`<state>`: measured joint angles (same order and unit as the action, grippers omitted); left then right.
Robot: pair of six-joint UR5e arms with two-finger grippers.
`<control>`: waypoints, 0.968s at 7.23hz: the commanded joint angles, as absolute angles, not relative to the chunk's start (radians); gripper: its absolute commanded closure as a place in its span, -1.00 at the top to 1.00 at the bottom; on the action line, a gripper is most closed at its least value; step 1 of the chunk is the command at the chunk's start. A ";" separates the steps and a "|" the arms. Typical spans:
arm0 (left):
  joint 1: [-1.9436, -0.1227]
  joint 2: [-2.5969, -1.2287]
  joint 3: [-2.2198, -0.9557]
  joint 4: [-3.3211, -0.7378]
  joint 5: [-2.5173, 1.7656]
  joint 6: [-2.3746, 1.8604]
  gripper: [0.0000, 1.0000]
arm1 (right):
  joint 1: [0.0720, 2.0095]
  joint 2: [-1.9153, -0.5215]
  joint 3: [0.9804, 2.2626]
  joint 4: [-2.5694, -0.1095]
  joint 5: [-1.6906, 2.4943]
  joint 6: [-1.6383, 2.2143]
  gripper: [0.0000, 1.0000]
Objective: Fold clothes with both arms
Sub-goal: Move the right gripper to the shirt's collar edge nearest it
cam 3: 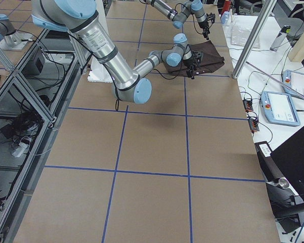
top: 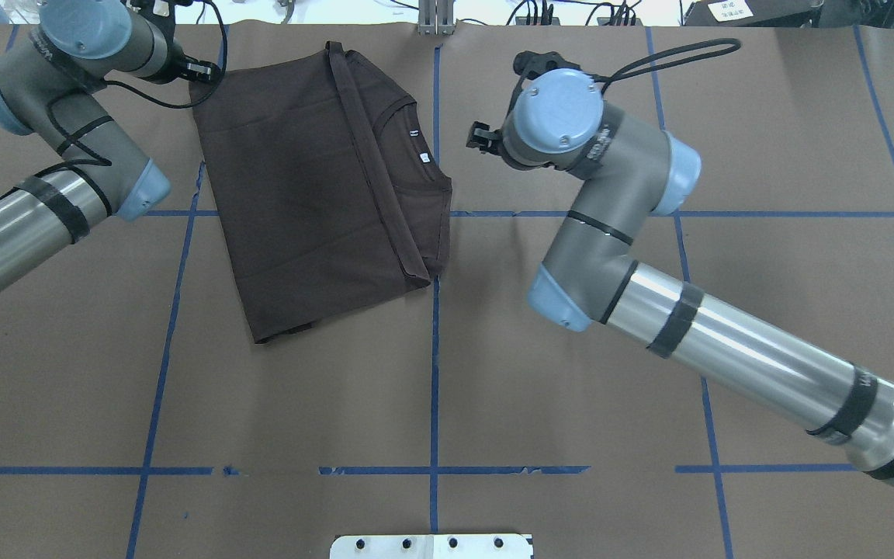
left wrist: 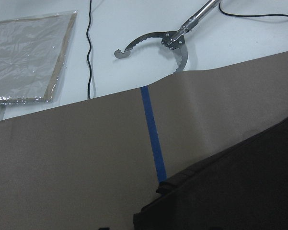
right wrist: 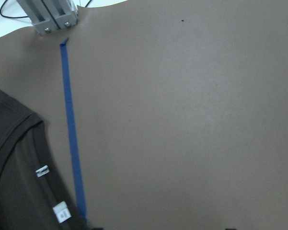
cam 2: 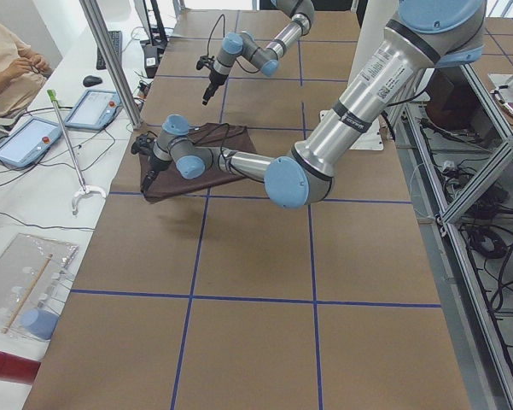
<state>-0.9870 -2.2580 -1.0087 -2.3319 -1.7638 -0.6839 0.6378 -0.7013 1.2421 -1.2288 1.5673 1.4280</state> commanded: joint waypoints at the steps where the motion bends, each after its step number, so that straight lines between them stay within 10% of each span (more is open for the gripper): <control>1: -0.989 -2.237 -1.046 -2.333 -1.775 -0.686 1.00 | 0.582 -0.646 1.184 -1.232 1.531 1.476 0.05; 7: -0.986 -2.237 -1.046 -2.335 -1.775 -0.689 1.00 | 0.526 -0.600 1.091 -1.235 1.467 1.483 -0.04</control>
<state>-0.9874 -2.2366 -1.0461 -2.3347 -1.7748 -0.6887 0.5317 -0.5971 1.0936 -1.2324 1.4694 1.4851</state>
